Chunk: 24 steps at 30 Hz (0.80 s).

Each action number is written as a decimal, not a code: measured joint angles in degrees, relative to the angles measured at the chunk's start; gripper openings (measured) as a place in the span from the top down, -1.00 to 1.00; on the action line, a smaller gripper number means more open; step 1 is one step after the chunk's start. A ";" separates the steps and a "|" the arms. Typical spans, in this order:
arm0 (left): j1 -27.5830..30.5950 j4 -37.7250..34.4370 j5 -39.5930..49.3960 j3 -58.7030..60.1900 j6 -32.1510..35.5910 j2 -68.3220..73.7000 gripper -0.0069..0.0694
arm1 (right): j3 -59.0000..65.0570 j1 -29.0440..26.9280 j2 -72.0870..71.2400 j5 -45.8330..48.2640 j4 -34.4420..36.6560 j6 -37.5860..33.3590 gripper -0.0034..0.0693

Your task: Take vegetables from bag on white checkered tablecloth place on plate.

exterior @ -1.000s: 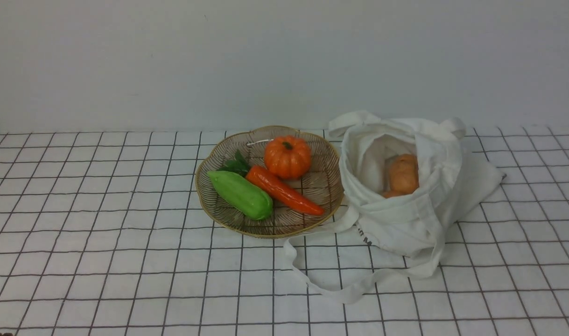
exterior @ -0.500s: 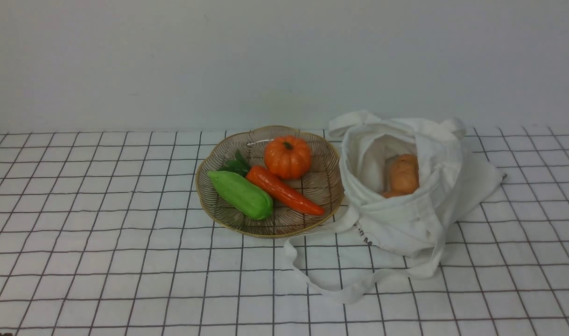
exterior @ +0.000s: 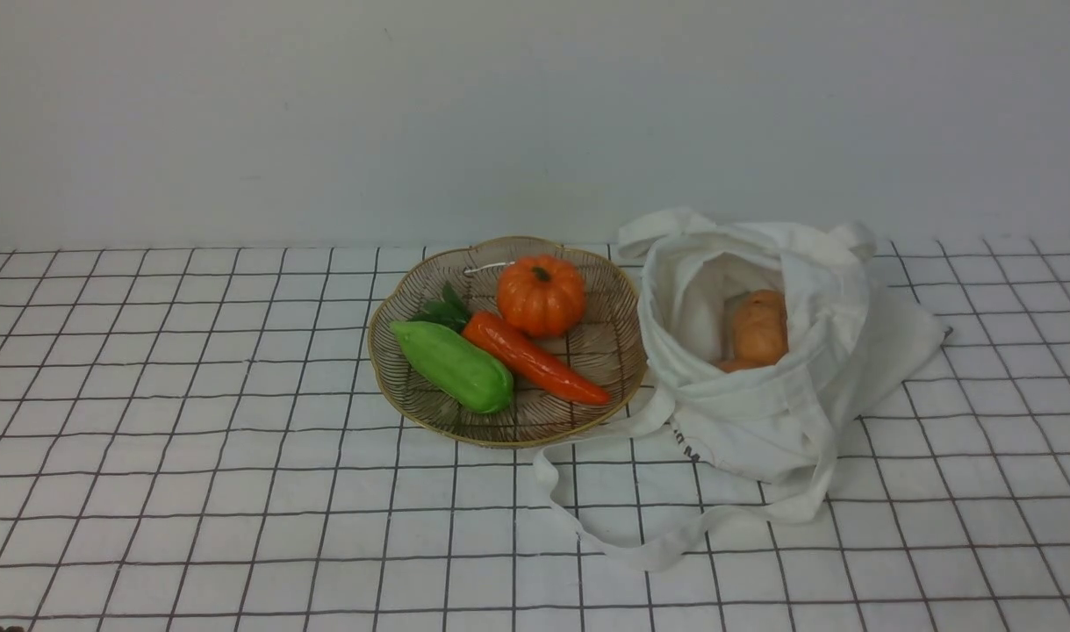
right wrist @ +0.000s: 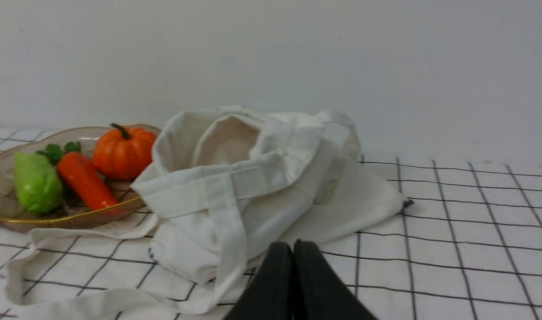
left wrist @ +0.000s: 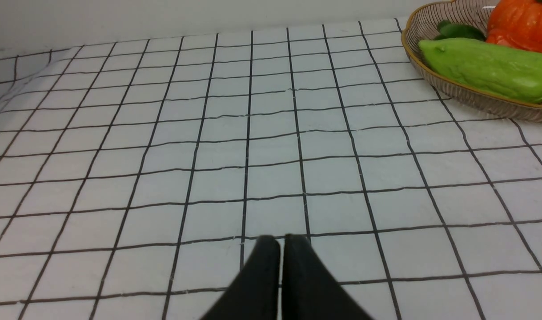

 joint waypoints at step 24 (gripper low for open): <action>0.00 0.00 0.00 0.00 0.00 0.00 0.84 | -0.22 -5.49 -0.18 7.21 -0.84 0.16 0.95</action>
